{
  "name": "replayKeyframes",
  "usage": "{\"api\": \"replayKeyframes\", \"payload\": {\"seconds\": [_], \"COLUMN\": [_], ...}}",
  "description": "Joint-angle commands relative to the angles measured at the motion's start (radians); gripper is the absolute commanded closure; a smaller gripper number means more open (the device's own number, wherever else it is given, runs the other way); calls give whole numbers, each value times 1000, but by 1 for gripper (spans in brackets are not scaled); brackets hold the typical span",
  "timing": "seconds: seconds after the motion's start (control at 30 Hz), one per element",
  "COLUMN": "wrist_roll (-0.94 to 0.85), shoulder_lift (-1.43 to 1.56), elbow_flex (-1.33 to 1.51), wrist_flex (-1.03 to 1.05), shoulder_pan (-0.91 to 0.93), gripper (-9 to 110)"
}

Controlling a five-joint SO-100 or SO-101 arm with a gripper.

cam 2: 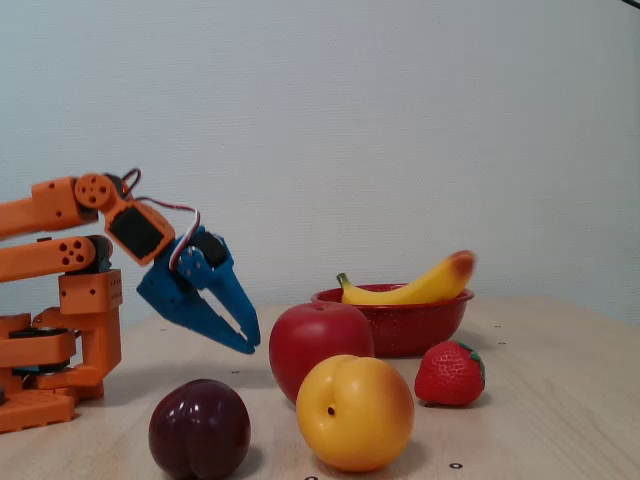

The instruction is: Put the banana in the red bowl.

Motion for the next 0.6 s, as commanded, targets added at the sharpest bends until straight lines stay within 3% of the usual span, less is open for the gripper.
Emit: {"api": "replayKeyframes", "payload": {"seconds": [0.0, 0.57], "wrist_roll": [-40, -64], "shoulder_lift": [8, 8], "elbow_flex": [-23, -14], "wrist_flex": [-67, -91], "shoulder_pan": [-9, 2], "gripper": [101, 101]}}
